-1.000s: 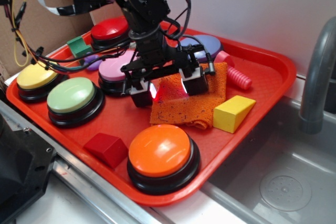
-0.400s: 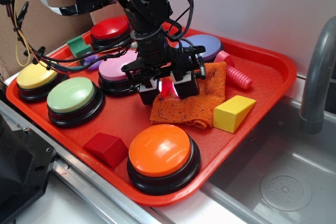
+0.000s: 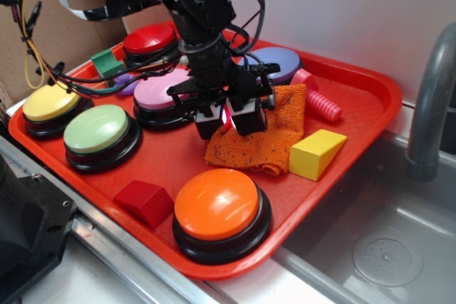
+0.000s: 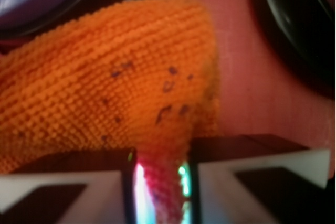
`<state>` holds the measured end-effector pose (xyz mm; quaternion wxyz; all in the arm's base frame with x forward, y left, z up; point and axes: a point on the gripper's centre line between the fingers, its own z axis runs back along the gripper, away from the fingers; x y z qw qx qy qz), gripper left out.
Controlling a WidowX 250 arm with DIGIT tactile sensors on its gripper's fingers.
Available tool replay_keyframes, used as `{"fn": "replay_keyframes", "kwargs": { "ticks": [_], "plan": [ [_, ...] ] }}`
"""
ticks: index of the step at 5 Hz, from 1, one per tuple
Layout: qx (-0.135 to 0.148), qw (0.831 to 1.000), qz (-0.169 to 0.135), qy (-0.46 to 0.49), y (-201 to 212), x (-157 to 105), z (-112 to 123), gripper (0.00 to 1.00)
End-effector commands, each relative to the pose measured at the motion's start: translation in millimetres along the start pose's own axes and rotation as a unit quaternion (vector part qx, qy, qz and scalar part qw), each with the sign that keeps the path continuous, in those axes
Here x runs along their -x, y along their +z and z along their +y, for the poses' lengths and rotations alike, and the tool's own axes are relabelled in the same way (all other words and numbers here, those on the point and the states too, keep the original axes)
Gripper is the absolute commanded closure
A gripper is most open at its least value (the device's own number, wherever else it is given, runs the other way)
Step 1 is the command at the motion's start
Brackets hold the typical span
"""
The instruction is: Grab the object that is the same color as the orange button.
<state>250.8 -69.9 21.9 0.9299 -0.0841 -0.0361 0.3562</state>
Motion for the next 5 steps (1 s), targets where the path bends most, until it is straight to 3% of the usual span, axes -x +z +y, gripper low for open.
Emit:
{"fn": "replay_keyframes", "kwargs": {
  "ticks": [1,3,4,5],
  "plan": [
    [-0.008,0.99,0.008,-0.143,67.9,-16.1,-2.9,1.0],
    [-0.063,0.954,0.028,-0.29,145.8,-20.2,13.0,1.0],
    [-0.062,0.936,0.04,-0.343,172.6,-15.2,24.6,1.0],
    [-0.05,0.929,0.034,-0.365,186.3,-11.3,35.9,1.0]
  ]
}}
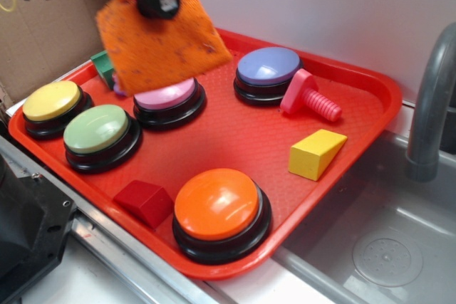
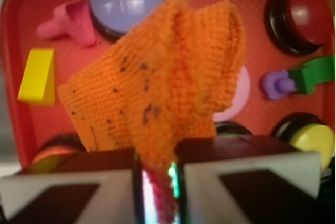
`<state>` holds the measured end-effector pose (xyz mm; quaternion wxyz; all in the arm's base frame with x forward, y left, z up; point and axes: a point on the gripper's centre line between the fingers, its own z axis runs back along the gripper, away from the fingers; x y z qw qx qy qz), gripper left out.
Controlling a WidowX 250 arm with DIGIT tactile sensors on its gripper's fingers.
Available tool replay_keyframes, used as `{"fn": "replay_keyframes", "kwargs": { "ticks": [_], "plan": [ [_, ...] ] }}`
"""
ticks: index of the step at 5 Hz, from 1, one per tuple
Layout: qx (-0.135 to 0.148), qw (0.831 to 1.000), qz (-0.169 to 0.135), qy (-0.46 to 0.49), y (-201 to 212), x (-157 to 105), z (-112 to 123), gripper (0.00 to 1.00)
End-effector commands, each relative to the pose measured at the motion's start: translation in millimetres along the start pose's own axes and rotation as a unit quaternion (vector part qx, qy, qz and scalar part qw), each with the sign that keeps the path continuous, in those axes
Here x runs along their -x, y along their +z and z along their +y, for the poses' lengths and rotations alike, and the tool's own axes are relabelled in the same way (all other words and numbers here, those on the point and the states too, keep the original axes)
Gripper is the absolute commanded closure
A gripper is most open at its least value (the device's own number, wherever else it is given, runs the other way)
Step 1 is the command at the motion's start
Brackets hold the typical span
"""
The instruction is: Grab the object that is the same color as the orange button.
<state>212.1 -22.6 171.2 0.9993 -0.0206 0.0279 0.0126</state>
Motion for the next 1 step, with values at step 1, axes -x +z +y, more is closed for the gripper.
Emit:
{"fn": "replay_keyframes", "kwargs": {
  "ticks": [1],
  "plan": [
    [0.031,0.998,-0.051,0.0,28.5,7.0,14.7,1.0]
  ]
}}
